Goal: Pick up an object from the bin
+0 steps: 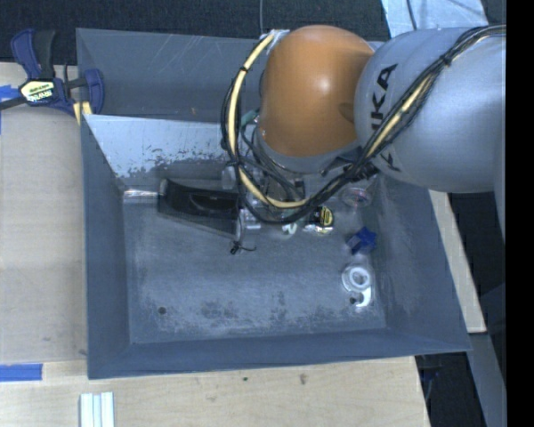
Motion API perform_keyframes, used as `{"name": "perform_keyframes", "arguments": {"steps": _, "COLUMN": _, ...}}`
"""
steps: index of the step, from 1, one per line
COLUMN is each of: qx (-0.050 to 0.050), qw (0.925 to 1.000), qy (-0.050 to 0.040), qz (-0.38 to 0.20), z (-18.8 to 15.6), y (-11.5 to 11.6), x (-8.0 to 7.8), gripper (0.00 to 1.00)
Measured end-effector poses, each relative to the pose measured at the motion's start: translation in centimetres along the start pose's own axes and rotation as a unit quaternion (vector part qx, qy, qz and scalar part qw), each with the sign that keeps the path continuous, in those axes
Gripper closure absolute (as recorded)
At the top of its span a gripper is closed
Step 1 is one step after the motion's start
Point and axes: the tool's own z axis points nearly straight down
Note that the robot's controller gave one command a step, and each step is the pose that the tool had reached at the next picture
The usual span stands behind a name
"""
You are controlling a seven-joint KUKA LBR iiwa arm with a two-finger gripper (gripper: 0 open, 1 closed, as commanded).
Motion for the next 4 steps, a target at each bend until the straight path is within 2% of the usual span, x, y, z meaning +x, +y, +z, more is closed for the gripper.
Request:
{"name": "perform_keyframes", "arguments": {"steps": 1, "qx": 0.0, "qw": 1.0, "qy": 0.0, "qz": 0.0, "z": 0.0, "y": 0.0, "x": 0.0, "gripper": 0.0}}
{"name": "perform_keyframes", "arguments": {"steps": 2, "qx": -0.001, "qw": 0.9992, "qy": -0.0026, "qz": 0.041, "z": 4.6, "y": -0.3, "x": -1.9, "gripper": 0.0}}
{"name": "perform_keyframes", "arguments": {"steps": 3, "qx": 0.0, "qw": 0.9988, "qy": -0.0024, "qz": 0.049, "z": 6.6, "y": 0.3, "x": -5.1, "gripper": 0.0}}
{"name": "perform_keyframes", "arguments": {"steps": 4, "qx": -0.001, "qw": 0.9931, "qy": -0.0035, "qz": 0.117, "z": 7.4, "y": 1.5, "x": -3.8, "gripper": 0.0}}
